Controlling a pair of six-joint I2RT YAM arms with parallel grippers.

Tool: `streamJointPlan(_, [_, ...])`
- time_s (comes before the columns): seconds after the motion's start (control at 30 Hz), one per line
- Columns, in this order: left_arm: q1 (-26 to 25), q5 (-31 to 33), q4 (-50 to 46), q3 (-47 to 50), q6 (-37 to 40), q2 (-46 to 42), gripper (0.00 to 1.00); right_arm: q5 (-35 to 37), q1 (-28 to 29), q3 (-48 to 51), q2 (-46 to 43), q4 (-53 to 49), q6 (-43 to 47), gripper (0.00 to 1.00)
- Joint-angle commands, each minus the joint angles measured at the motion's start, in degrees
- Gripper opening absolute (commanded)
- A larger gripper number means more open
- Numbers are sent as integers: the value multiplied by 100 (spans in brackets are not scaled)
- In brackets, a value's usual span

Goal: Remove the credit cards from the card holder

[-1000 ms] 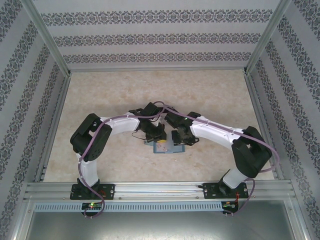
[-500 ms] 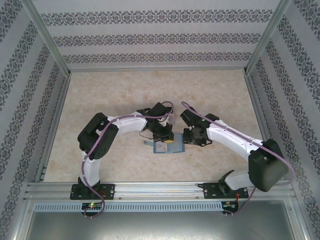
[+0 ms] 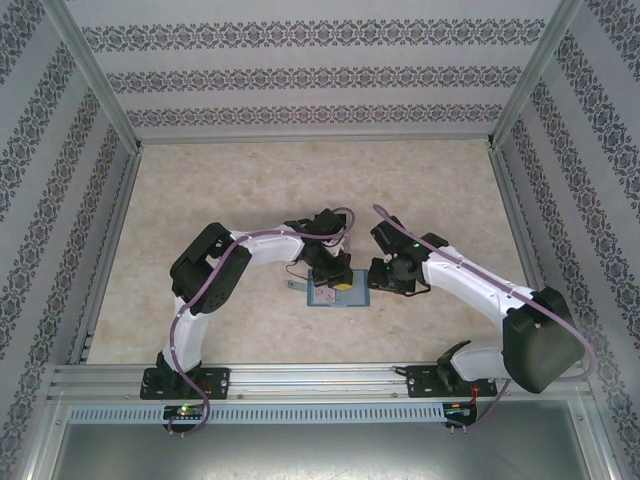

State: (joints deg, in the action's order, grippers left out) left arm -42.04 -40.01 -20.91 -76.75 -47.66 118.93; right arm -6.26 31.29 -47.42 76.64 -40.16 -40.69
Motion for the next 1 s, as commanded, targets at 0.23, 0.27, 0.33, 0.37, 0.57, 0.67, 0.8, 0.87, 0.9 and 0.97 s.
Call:
streamJointPlan(0.23, [-76, 78, -1, -24, -87, 110, 4, -1040, -50, 321, 235, 975, -299, 29])
streamJointPlan(0.27, [-76, 126, -12, -26, -65, 47, 4, -1050, -49, 321, 242, 973, -295, 29])
streamJointPlan(0.33, [-60, 214, -20, -16, -42, -97, 5, -1081, -53, 314, 246, 992, -299, 28])
streamJointPlan(0.37, [-37, 245, -2, -7, -26, -180, 6, -1110, -53, 312, 242, 1008, -299, 28])
streamJointPlan(0.57, [97, 398, 69, 166, -42, -581, 8, -1342, -44, 273, 272, 1159, -368, 25])
streamJointPlan(0.67, [176, 453, 78, 293, -48, -733, 7, -1478, -31, 226, 353, 1255, -405, 24])
streamJointPlan(0.8, [287, 502, 78, 462, -26, -918, 7, -1600, 48, 90, 523, 1352, -428, 23])
streamJointPlan(0.87, [349, 528, 70, 566, -11, -1014, 6, -1643, 100, 9, 650, 1401, -436, 22])
streamJointPlan(0.9, [378, 537, 74, 622, 2, -1052, 6, -1666, 122, -23, 702, 1438, -439, 22])
streamJointPlan(0.97, [445, 555, 61, 756, 19, -1153, 5, -1719, 174, -100, 840, 1501, -458, 22])
